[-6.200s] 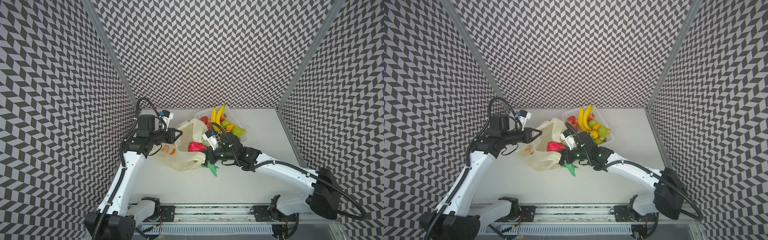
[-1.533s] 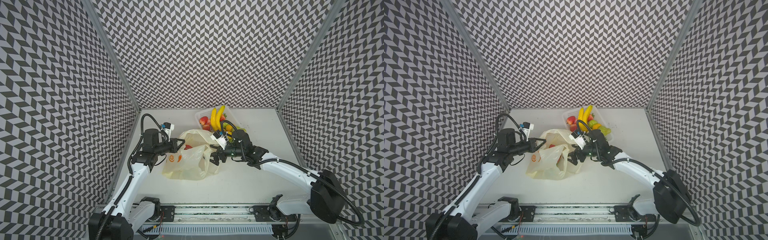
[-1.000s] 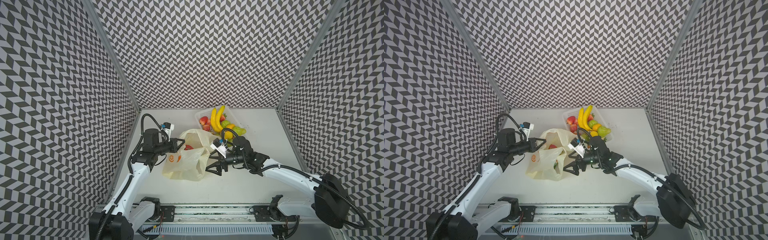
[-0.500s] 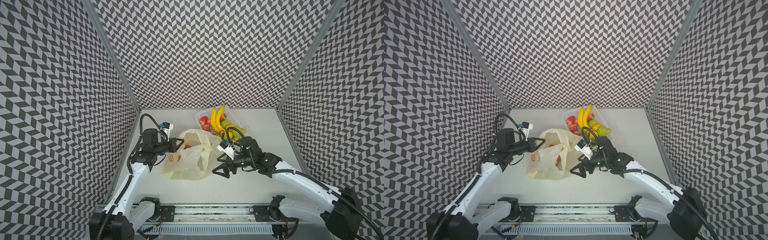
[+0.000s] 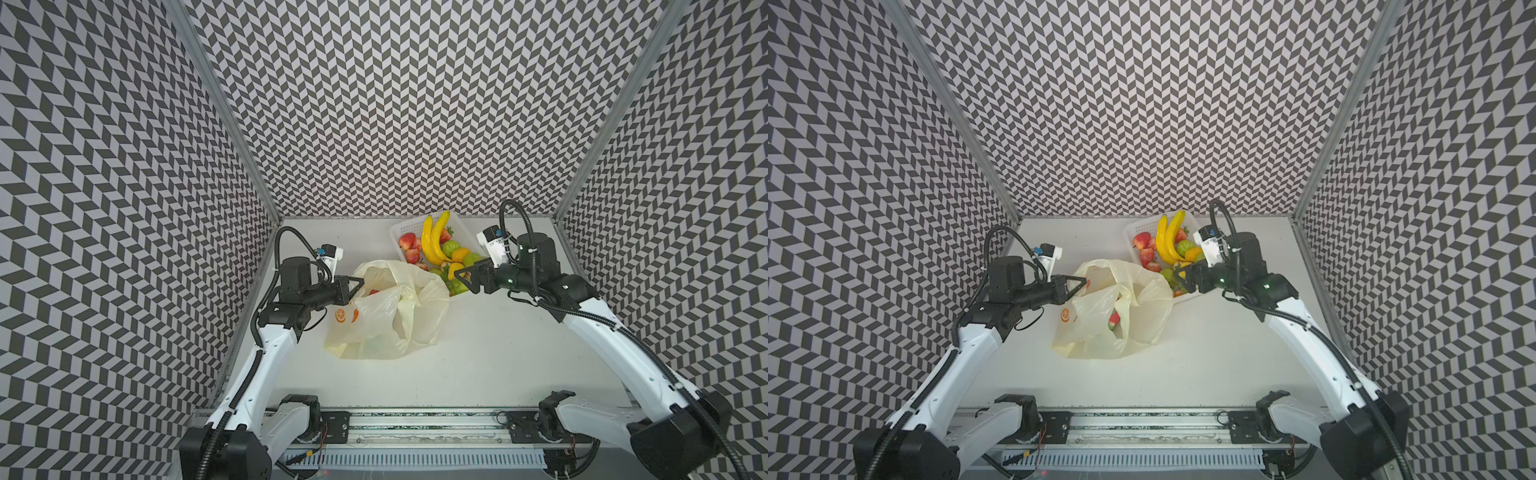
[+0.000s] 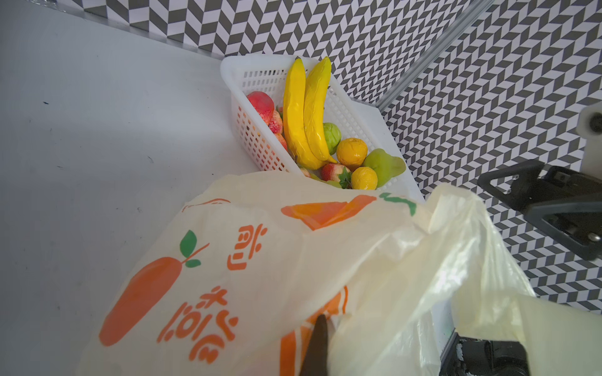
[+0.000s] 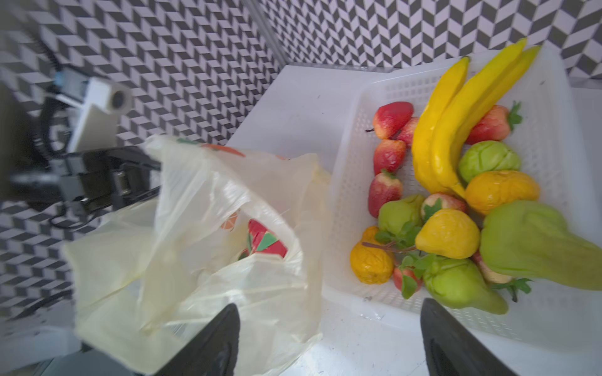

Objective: Place the fake fruits into the plastic bag and tie a complex knot
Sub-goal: 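Withdraw the right gripper from the bag back to the basket, then lower the right gripper into the basket over the yellow lemon and green pear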

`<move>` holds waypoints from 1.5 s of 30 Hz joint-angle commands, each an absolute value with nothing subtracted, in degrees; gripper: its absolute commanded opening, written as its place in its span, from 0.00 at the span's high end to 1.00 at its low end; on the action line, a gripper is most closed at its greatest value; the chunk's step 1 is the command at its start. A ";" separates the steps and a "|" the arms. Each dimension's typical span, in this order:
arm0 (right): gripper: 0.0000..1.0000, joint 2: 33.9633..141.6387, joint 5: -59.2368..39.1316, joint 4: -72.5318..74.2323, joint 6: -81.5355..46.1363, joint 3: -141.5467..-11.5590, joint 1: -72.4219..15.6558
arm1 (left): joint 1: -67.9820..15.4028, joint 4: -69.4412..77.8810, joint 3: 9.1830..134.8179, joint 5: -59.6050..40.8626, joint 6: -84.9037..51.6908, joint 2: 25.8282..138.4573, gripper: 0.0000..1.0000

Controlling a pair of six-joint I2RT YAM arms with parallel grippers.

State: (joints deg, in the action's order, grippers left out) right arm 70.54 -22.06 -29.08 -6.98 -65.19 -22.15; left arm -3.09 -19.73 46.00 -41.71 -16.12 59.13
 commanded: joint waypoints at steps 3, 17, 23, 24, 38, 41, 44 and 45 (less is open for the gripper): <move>0.17 79.26 -5.63 -28.27 -6.94 -71.74 -21.96 | -1.20 -21.41 46.67 -43.57 -14.64 57.83 1.00; 0.25 102.49 9.14 -45.51 21.95 -88.23 -21.88 | 0.62 -20.08 45.29 -46.30 -15.91 57.90 1.00; 0.23 105.82 12.65 -41.75 29.19 -88.85 -21.45 | 0.62 -20.04 45.18 -46.95 -15.91 57.83 1.00; 0.23 106.44 13.25 -41.13 30.73 -89.29 -21.48 | 0.62 -20.04 45.18 -47.04 -15.91 57.87 1.00; 0.17 106.57 9.91 -43.59 37.43 -88.15 -21.09 | 0.62 -20.13 45.31 -47.37 -15.75 57.81 1.00; 0.17 107.51 9.75 -44.20 37.27 -87.91 -21.09 | 0.62 -20.13 45.13 -47.47 -15.82 57.74 1.00; 0.15 109.42 10.77 -44.56 36.95 -88.02 -21.00 | 0.62 -20.13 45.00 -47.47 -15.82 57.50 1.00; 0.15 109.91 10.81 -44.69 36.79 -88.07 -21.01 | 0.62 -20.21 45.00 -47.48 -15.74 57.46 1.00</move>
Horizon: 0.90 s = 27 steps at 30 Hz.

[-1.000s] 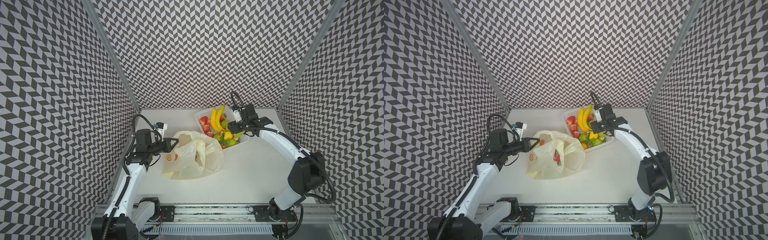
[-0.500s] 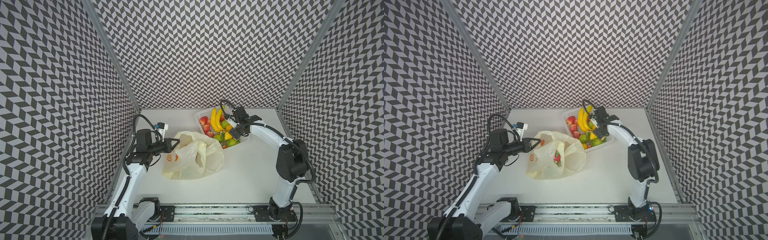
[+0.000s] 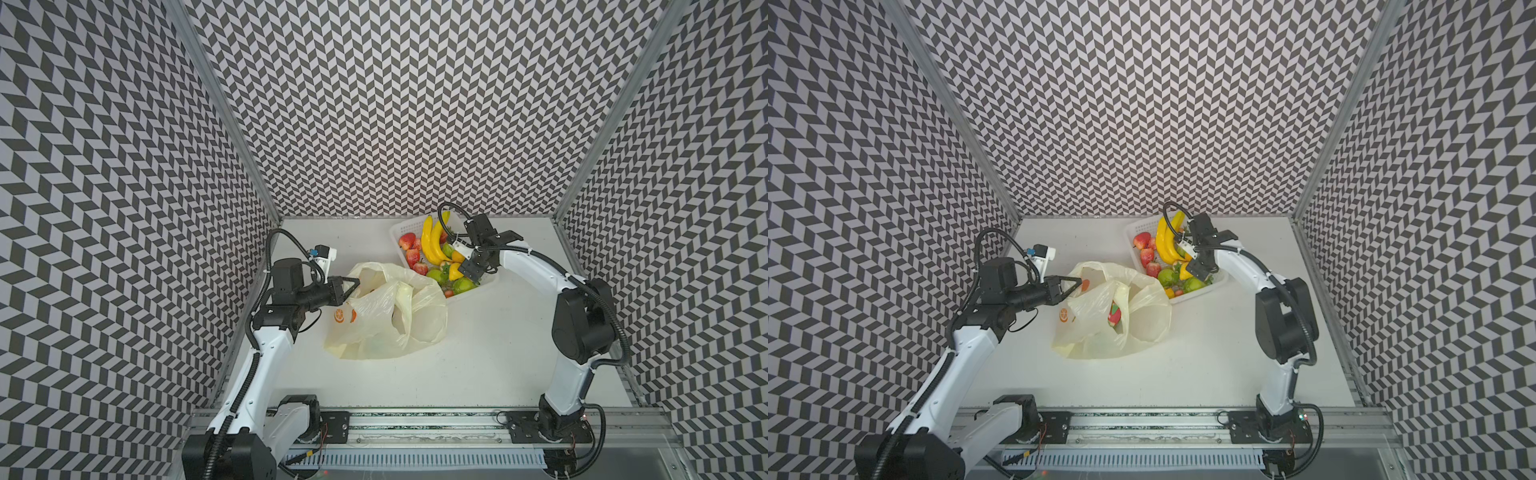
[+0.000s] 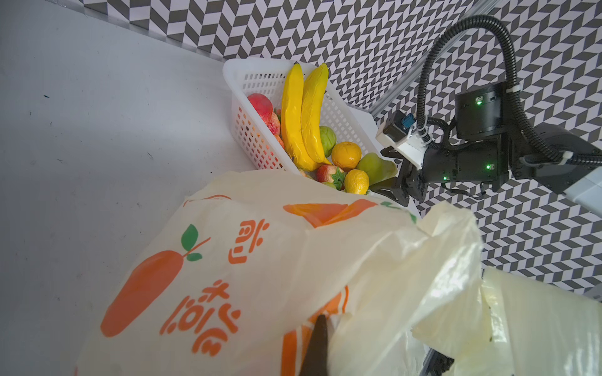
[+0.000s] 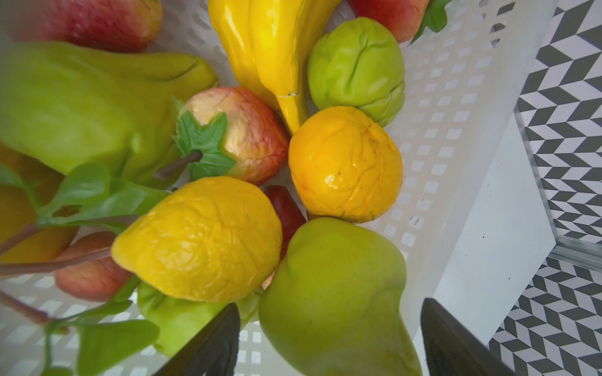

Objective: Place the fake fruits into the plastic bag and tie a complex knot
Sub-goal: 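Lower the right gripper into the basket over the yellow lemon and green pear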

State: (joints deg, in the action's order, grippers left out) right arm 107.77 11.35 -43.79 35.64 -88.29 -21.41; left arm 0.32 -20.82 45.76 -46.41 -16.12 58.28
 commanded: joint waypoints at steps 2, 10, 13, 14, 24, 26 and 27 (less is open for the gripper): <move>0.15 110.67 10.34 -45.23 36.48 -88.07 -20.92 | 0.62 -20.22 45.01 -47.49 -15.73 57.42 1.00; 0.19 111.71 7.33 -47.43 33.88 -87.46 -20.65 | 0.62 -19.78 44.96 -47.47 -16.08 57.91 1.00; 0.28 111.46 7.31 -47.89 32.74 -87.10 -20.60 | 0.62 -19.78 45.00 -47.54 -16.00 58.00 1.00; 0.33 111.28 7.37 -48.21 32.49 -87.28 -20.65 | 0.62 -19.78 45.08 -47.46 -16.00 57.95 1.00; 0.66 106.53 9.32 -44.78 29.07 -88.79 -20.41 | 0.66 -20.13 45.53 -47.52 -16.08 57.87 1.00; 0.67 105.32 7.79 -43.84 27.85 -88.48 -20.07 | 0.62 -20.13 45.53 -47.67 -16.08 57.76 1.00; 0.67 104.73 6.91 -43.45 27.12 -88.21 -19.89 | 0.58 -20.13 45.44 -47.72 -16.08 57.74 1.00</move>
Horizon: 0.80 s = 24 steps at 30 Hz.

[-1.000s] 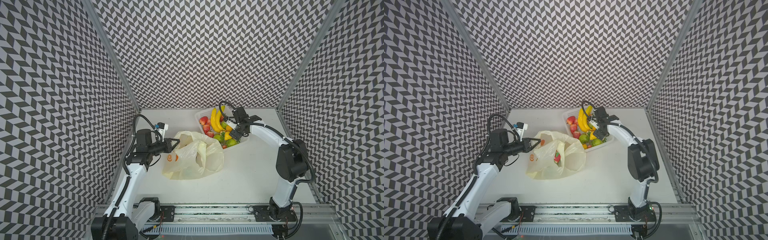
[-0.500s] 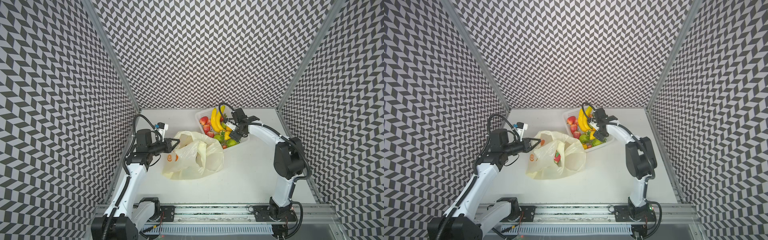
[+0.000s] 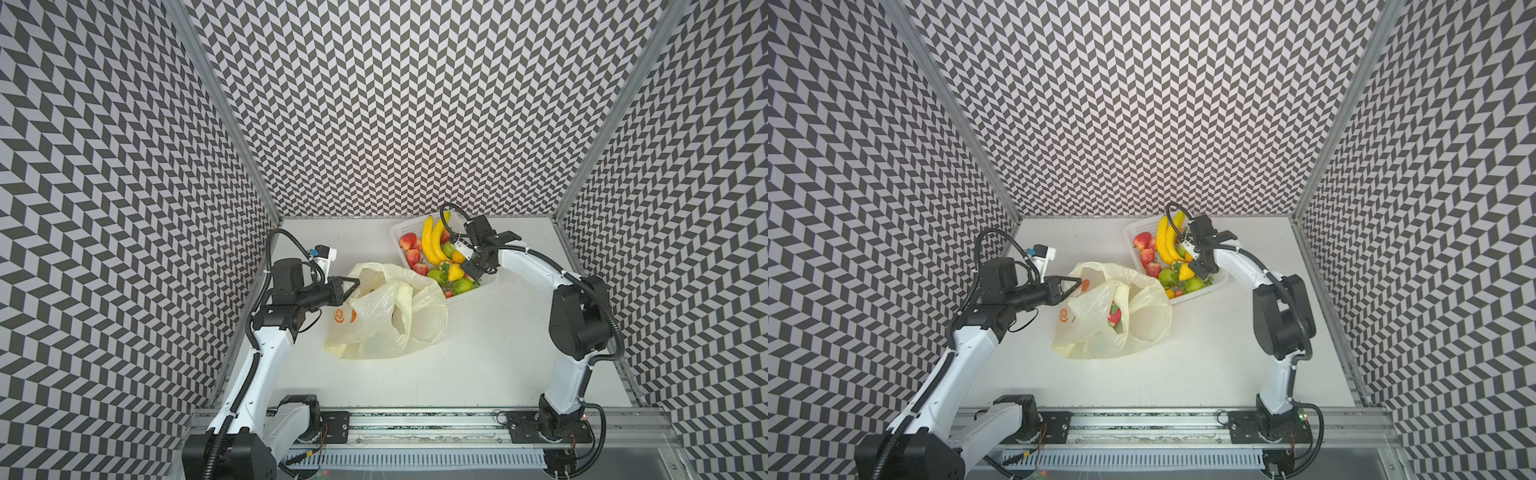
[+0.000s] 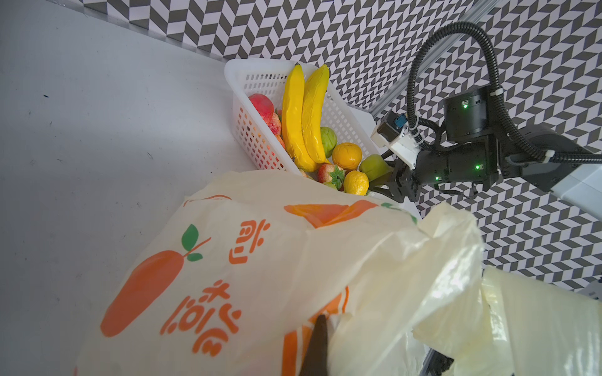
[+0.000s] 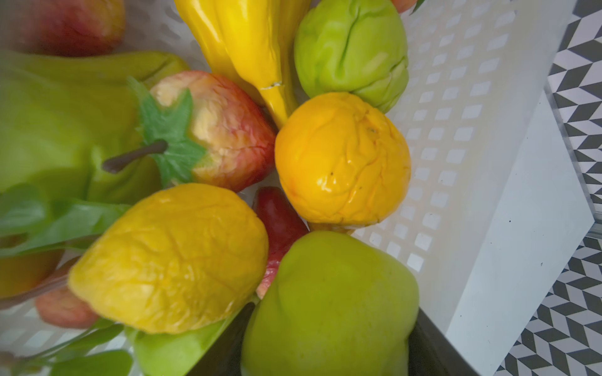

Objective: Place the fake fruits into the plastic bag and tie a complex knot
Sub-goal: 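Lower the right gripper into the basket over the yellow lemon and green pear, then close the right gripper on the green pear and lift it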

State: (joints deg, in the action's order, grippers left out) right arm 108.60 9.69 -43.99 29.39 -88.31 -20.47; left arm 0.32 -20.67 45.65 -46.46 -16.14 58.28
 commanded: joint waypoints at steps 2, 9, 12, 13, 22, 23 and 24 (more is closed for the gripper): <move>0.68 103.53 5.33 -42.82 25.49 -87.59 -19.60 | 0.53 -20.17 45.35 -47.98 -16.06 57.74 1.00; 0.68 98.09 -0.42 -38.78 18.07 -84.14 -18.22 | 0.09 -19.74 45.09 -48.64 -16.74 57.79 1.00; 0.68 95.16 -5.52 -34.57 14.25 -80.81 -17.59 | -0.34 -18.78 44.67 -48.60 -17.43 57.91 1.00; 0.68 94.04 -7.47 -32.67 12.93 -79.34 -17.41 | -0.43 -18.47 44.48 -48.60 -17.62 58.05 1.00; 0.70 82.96 -21.60 -19.12 3.09 -66.87 -16.72 | -0.73 -17.82 44.48 -48.25 -18.04 58.60 1.00; 0.70 82.00 -23.37 -18.58 2.60 -66.16 -16.70 | -0.70 -18.01 44.39 -48.25 -17.80 58.62 1.00; 0.70 81.23 -25.30 -18.55 2.23 -65.81 -16.69 | -0.70 -18.17 44.39 -48.15 -17.63 58.61 1.00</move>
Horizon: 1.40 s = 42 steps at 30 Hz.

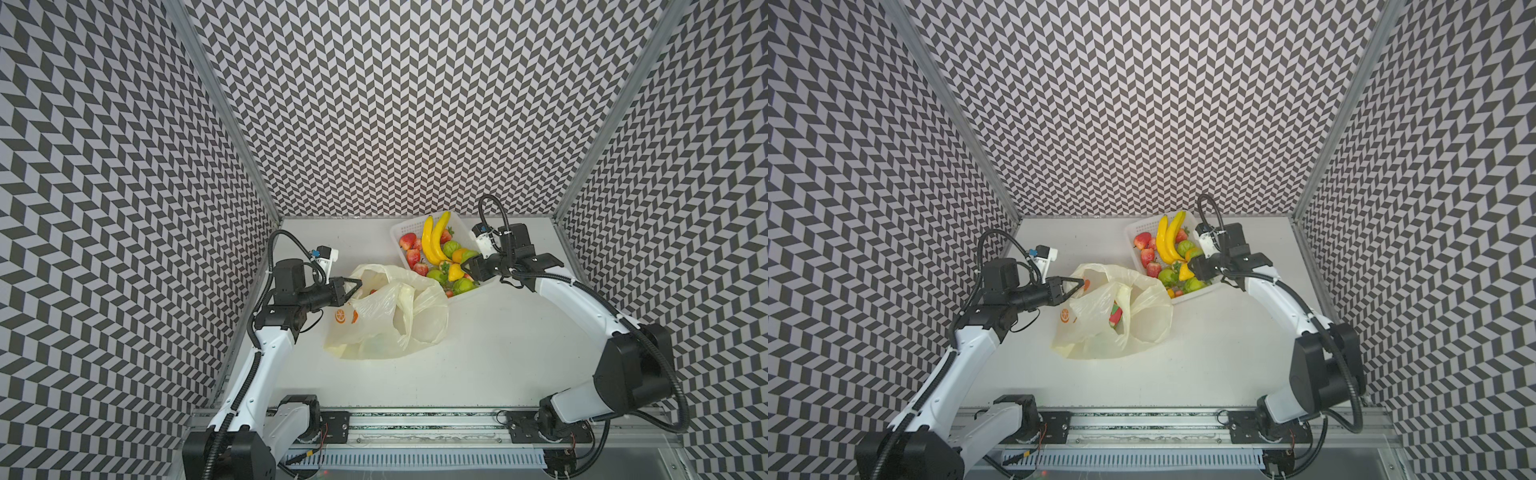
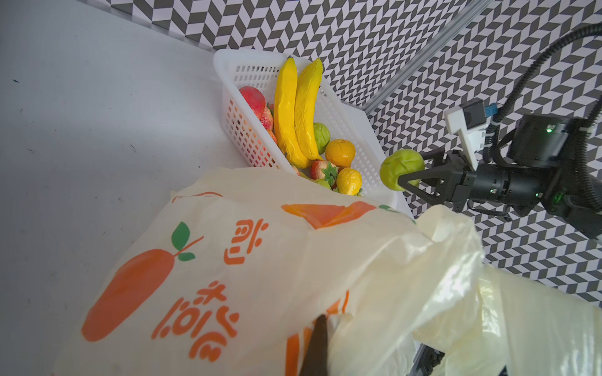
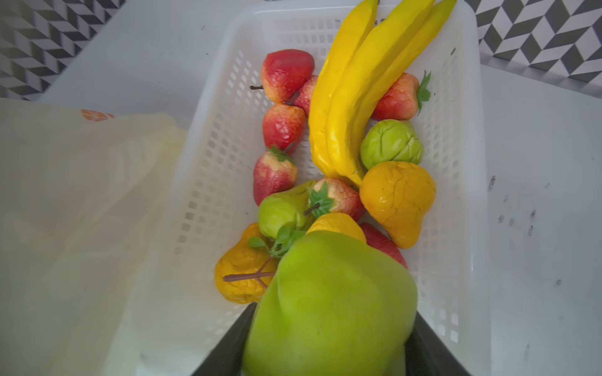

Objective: Place the fake fruits into the plastic bag and tie a complex knot
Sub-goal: 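Close the right gripper on the green pear and lift it, then carry the green pear with the right gripper into the bag mouth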

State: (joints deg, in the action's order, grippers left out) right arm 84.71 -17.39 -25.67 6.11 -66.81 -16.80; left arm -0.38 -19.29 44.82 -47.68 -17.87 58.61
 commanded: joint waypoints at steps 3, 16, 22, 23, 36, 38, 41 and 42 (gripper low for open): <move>0.70 78.98 -30.96 -19.32 1.13 -64.85 -16.70 | -0.70 -18.11 44.21 -48.08 -17.73 58.80 1.00; 0.70 64.07 -40.56 -9.47 -10.96 -50.45 -27.89 | -0.88 -17.73 44.73 -47.21 -18.55 59.03 1.00; 0.71 61.68 -38.50 -1.76 -18.07 -45.66 -34.72 | -0.96 -17.80 44.47 -47.27 -18.46 58.89 1.00; 0.71 62.13 -38.45 -1.95 -18.04 -45.83 -35.61 | -0.97 -17.92 44.47 -47.21 -18.39 58.97 1.00; 0.71 68.56 -34.40 2.21 -17.63 -39.97 -40.25 | -1.04 -18.31 44.64 -49.16 -16.49 58.84 1.00; 0.71 70.56 -33.70 1.98 -16.72 -40.56 -40.32 | -1.05 -18.61 44.82 -49.13 -16.19 58.80 1.00; 0.71 73.83 -31.74 2.57 -15.56 -41.45 -40.43 | -1.05 -18.90 45.00 -49.58 -15.86 58.72 1.00; 0.71 75.05 -31.52 3.51 -15.51 -42.01 -40.43 | -1.05 -18.90 44.91 -49.83 -15.75 58.71 1.00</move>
